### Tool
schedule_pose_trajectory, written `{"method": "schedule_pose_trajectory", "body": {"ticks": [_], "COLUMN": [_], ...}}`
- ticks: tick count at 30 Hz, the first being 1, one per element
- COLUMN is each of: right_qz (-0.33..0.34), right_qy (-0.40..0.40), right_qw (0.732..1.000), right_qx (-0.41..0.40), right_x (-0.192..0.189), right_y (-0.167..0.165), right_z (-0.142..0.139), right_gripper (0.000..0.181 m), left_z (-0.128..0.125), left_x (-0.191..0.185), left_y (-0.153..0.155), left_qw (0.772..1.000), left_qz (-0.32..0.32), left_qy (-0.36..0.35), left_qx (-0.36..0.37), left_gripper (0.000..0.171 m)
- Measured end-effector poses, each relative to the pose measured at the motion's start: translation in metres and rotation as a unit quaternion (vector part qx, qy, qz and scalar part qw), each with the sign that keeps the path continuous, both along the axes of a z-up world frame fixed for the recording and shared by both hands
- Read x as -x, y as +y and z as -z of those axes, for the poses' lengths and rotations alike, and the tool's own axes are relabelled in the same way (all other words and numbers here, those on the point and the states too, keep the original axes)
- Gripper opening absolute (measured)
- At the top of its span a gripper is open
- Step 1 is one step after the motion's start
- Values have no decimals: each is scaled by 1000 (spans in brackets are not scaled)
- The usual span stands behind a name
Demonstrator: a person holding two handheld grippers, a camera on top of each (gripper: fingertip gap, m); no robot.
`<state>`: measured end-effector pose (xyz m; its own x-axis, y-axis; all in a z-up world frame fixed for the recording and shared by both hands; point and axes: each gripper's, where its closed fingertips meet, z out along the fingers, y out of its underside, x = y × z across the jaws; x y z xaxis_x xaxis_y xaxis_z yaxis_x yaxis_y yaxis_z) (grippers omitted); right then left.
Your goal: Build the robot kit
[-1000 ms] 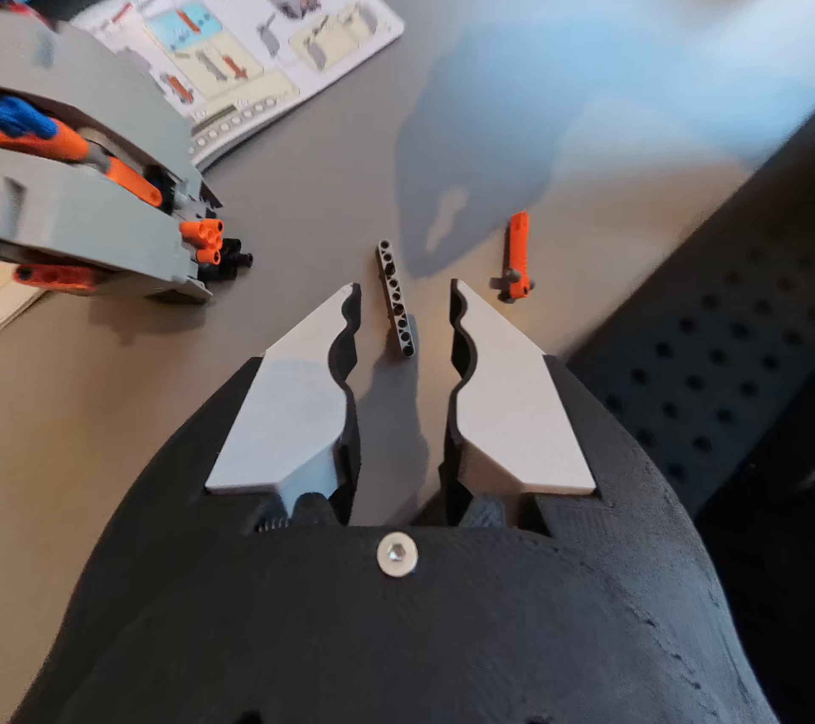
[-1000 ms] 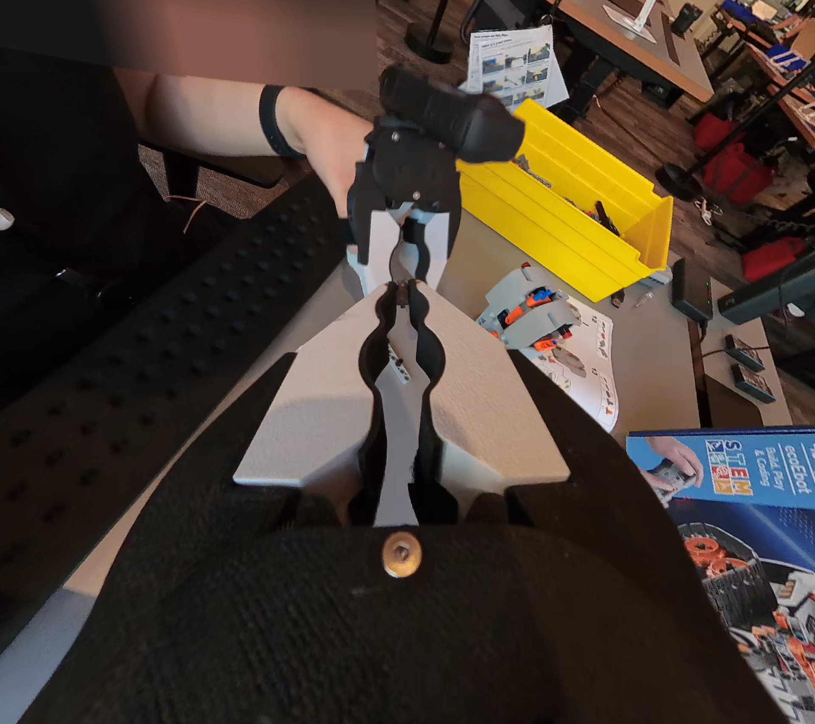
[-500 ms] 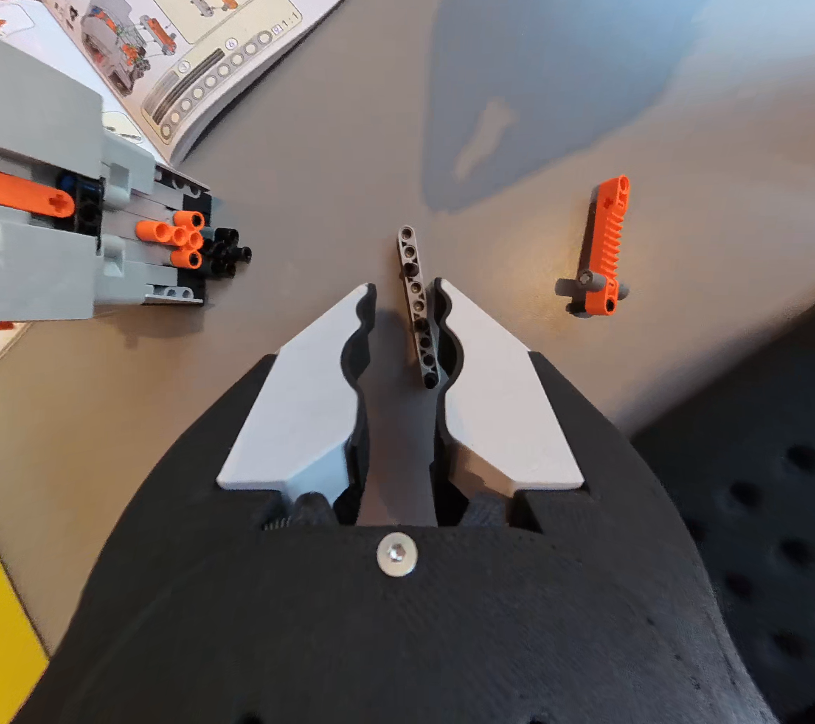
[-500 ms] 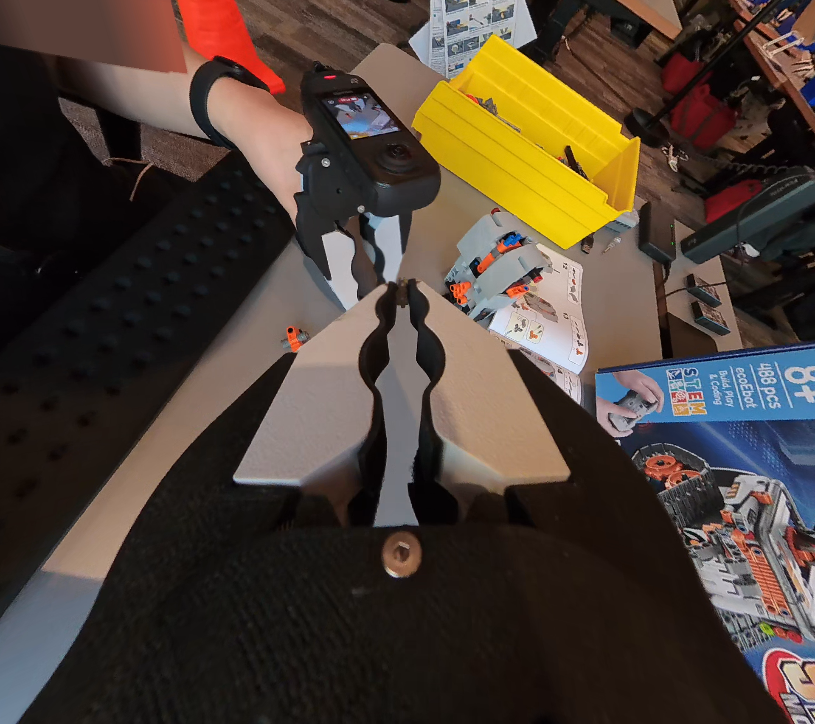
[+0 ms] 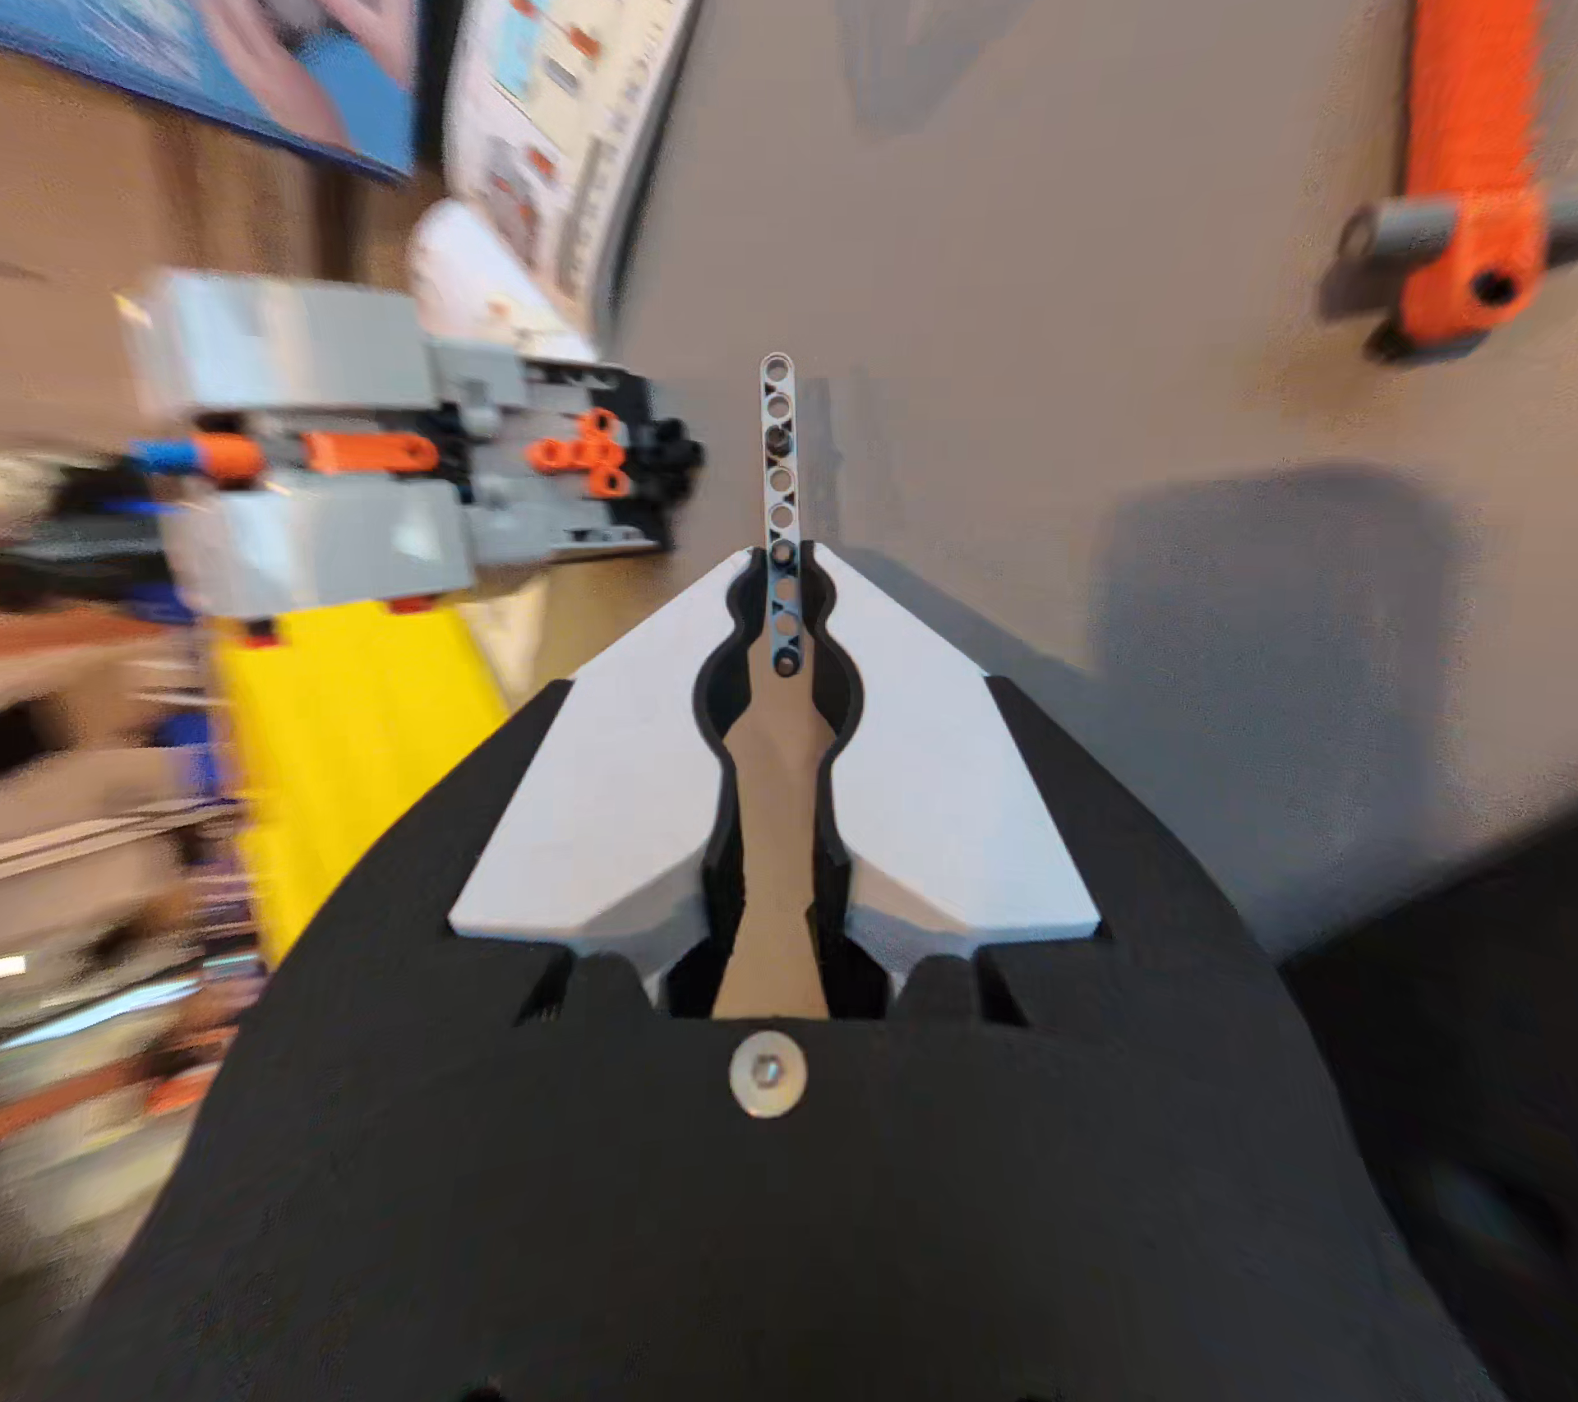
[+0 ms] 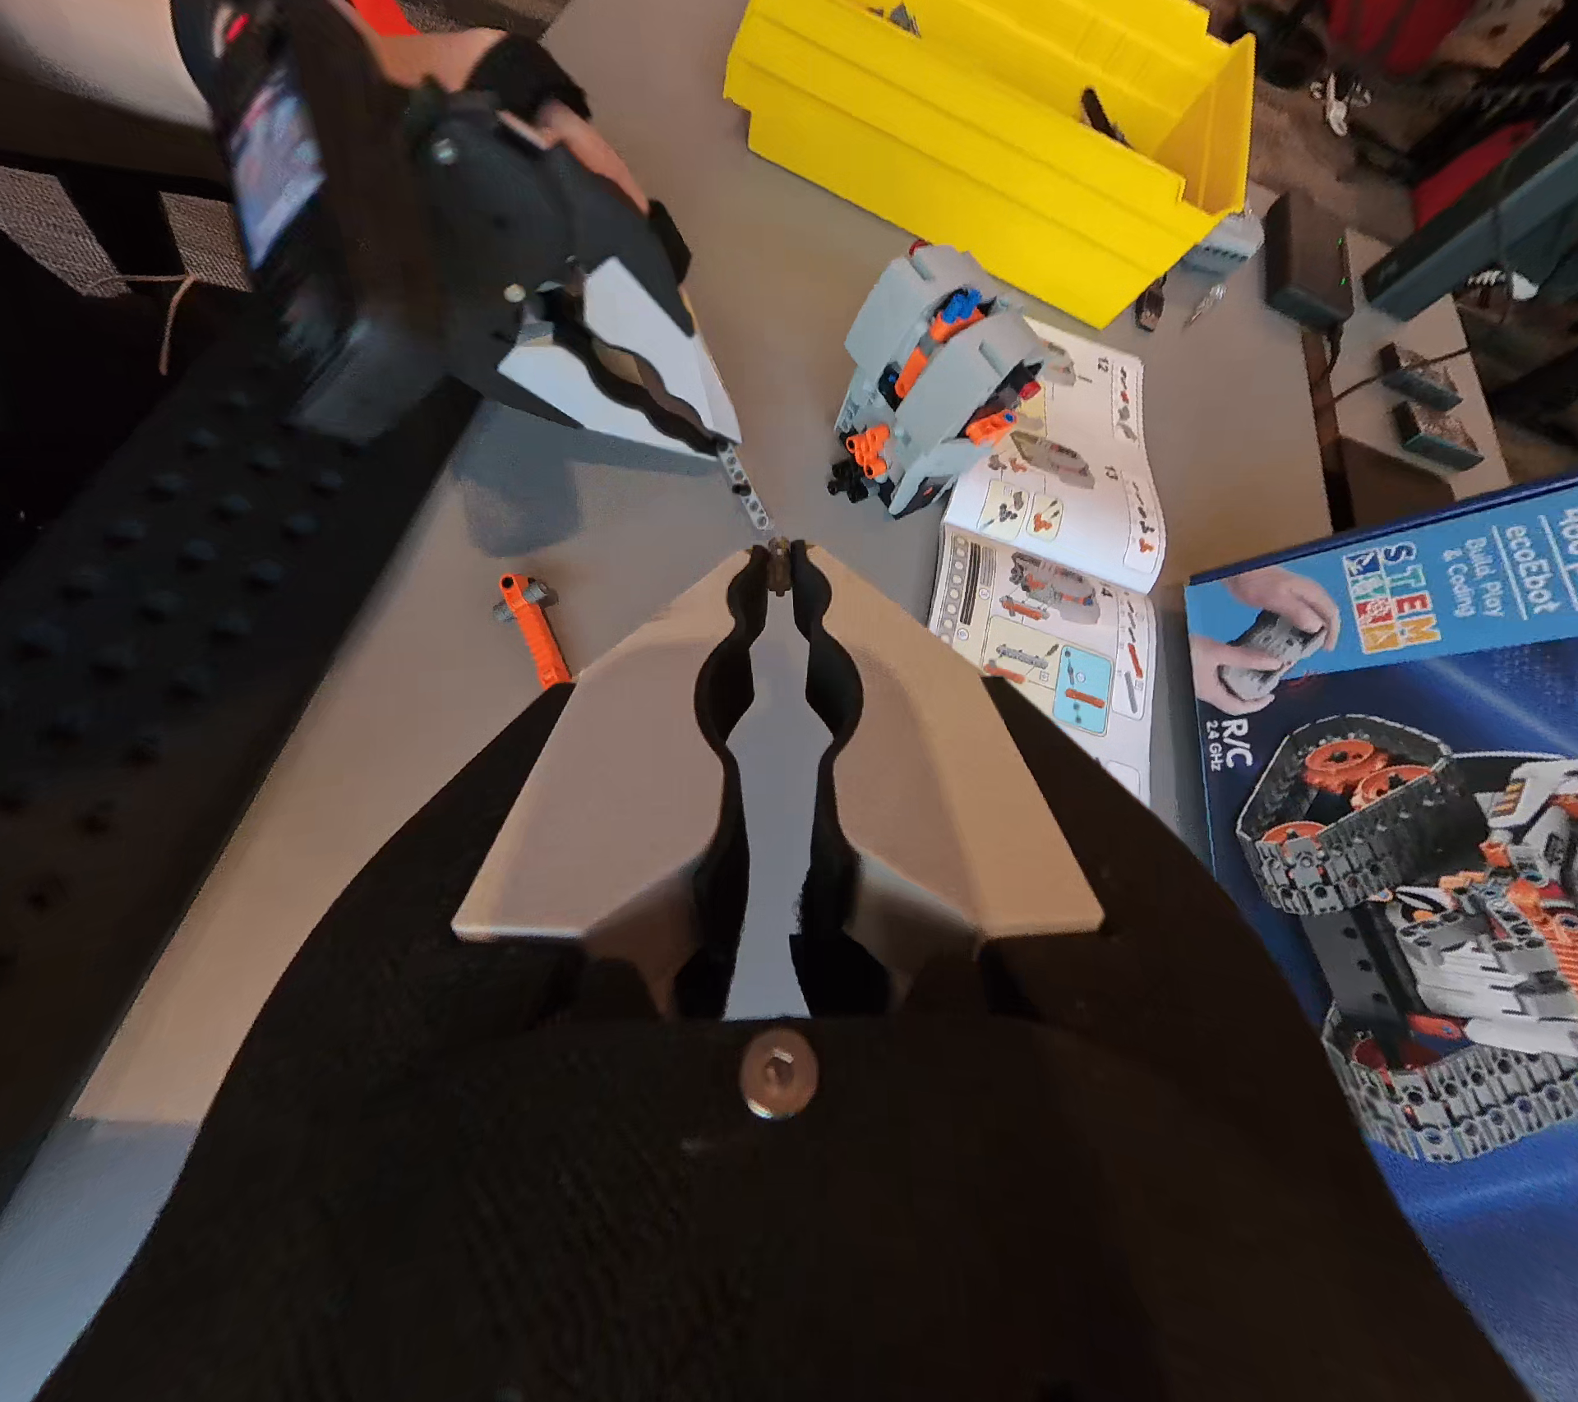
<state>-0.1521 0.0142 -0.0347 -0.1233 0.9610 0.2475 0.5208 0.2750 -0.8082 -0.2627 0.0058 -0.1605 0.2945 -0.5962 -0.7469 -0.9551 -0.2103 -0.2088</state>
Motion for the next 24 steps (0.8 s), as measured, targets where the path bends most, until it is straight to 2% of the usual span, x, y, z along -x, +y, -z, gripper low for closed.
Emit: {"method": "schedule_pose_trajectory", "body": {"ticks": [2,5,12,16,18,22,24], "right_qz": [1,1,3,7,7,9,9], "right_qy": [-2,0,11,10,13,14,15], "right_qw": [1000,1000,1000,1000,1000,1000,1000], "right_qx": [3,1,0,-3,-3,-3,-3], "right_x": [1,0,-2,-4,-6,-8,-8], "right_y": [1,1,2,3,4,4,4], "right_z": [3,1,-3,-4,-5,-6,-7], "right_gripper": [4,4,4,4,4,4,4], "left_z": [6,14,11,7,-1,-11,-7], "left_x": [-1,1,-3,-9,-7,-5,1], "left_y": [0,1,-5,-17,-13,-2,2], "left_qw": [997,995,998,994,990,968,959], "left_qz": [27,23,22,18,7,2,3], "left_qy": [64,92,44,-40,-87,-204,-229], "left_qx": [-21,-15,37,104,115,150,166], "left_gripper": [6,6,16,19,21,30,30]}}
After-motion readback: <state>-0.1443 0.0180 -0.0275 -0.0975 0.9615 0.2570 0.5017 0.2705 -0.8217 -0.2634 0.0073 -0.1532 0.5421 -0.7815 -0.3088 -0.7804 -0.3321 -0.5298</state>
